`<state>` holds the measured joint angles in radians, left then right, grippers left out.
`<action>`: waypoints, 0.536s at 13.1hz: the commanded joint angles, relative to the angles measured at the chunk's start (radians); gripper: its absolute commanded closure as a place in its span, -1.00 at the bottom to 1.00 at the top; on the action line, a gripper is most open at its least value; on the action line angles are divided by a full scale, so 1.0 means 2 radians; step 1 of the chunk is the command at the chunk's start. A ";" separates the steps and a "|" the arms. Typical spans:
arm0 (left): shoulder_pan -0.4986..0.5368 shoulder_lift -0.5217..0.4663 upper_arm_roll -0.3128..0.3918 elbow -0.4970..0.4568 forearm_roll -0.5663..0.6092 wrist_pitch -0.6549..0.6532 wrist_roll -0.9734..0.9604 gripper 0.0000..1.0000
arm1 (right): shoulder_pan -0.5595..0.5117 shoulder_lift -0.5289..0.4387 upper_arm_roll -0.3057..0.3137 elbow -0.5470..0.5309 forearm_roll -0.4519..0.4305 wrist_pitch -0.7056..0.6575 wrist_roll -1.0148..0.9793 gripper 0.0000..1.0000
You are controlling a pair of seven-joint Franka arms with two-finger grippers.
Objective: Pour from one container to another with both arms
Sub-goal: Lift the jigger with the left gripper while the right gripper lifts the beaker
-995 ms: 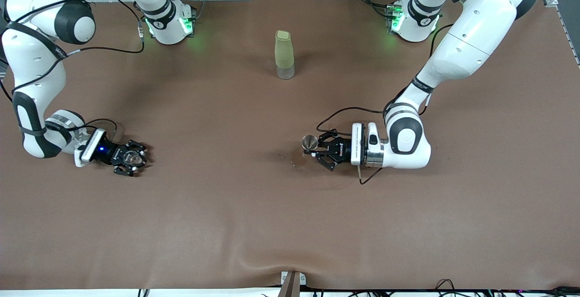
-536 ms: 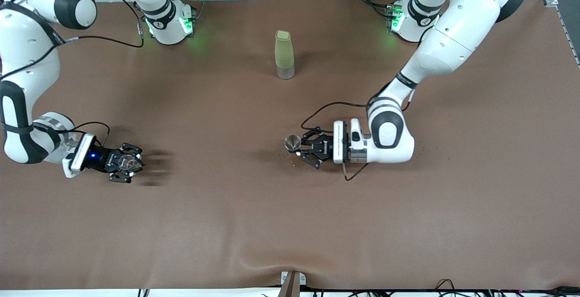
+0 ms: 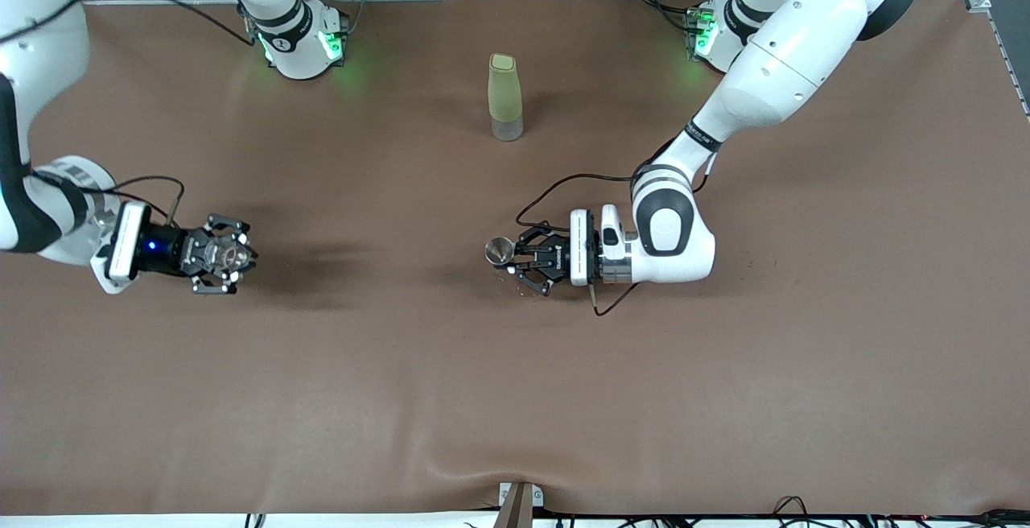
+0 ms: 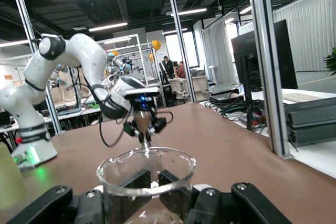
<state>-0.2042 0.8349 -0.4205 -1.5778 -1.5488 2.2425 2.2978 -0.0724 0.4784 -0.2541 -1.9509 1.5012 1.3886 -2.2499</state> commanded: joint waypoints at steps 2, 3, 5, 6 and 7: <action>-0.023 0.001 0.007 0.012 -0.027 0.020 -0.006 1.00 | 0.064 -0.119 -0.036 -0.106 0.003 0.041 0.047 1.00; -0.024 0.001 0.007 0.013 -0.029 0.021 -0.005 1.00 | 0.070 -0.140 -0.036 -0.123 0.003 0.055 0.059 1.00; -0.028 0.002 0.008 0.018 -0.030 0.021 0.004 1.00 | 0.084 -0.153 -0.036 -0.136 0.005 0.063 0.069 1.00; -0.028 0.002 0.008 0.018 -0.030 0.021 0.012 1.00 | 0.091 -0.155 -0.036 -0.138 0.006 0.072 0.069 1.00; -0.028 0.002 0.008 0.019 -0.030 0.021 0.020 1.00 | 0.101 -0.162 -0.036 -0.144 0.009 0.076 0.076 1.00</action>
<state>-0.2428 0.8353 -0.4158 -1.5616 -1.5779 2.2719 2.3033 0.0862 0.2050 -0.3078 -2.1884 1.5019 1.5122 -2.1286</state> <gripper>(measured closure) 0.789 0.837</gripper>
